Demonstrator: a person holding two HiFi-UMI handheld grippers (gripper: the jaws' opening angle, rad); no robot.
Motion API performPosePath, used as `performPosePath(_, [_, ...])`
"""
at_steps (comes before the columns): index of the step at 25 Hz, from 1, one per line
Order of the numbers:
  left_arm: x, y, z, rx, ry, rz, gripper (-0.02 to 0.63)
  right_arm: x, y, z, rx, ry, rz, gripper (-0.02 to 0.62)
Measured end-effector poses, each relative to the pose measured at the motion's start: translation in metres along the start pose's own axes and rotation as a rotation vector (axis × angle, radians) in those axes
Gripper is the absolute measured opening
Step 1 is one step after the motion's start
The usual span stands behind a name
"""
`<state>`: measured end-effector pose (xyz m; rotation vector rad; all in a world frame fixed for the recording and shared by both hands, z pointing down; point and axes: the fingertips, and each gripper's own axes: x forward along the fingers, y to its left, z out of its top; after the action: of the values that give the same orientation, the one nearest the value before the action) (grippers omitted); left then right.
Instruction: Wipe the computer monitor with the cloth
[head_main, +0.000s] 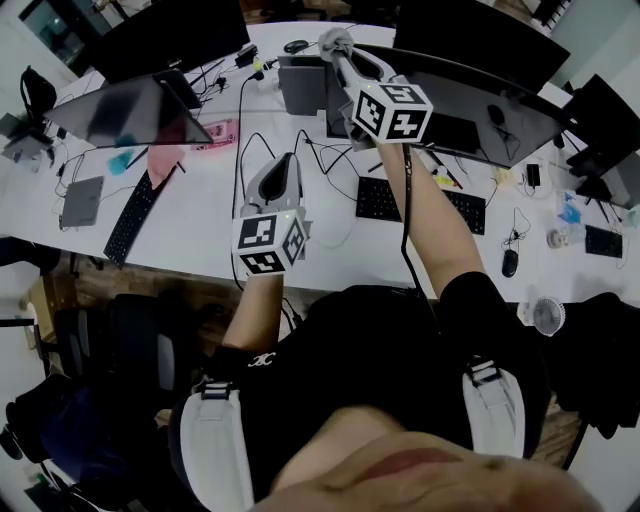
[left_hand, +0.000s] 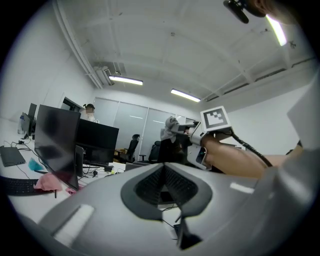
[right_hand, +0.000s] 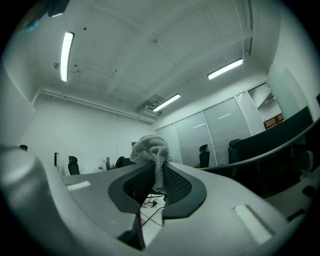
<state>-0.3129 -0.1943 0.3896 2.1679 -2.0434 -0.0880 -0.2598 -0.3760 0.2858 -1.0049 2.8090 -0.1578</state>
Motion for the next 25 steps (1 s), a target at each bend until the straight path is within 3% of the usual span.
performPosePath(10, [0.006,0.001,-0.006,-0.007,0.016,-0.014,0.054,-0.001,-0.037,0.006,-0.108,0.040,-0.169,0.043])
performPosePath(16, [0.019,-0.017,-0.008,-0.002,0.026,-0.057,0.054,-0.018,-0.060,0.016,-0.192,0.042,-0.249,0.043])
performPosePath(25, [0.034,-0.048,-0.010,0.011,0.037,-0.111,0.054,-0.050,-0.103,0.028,-0.235,0.050,-0.337,0.043])
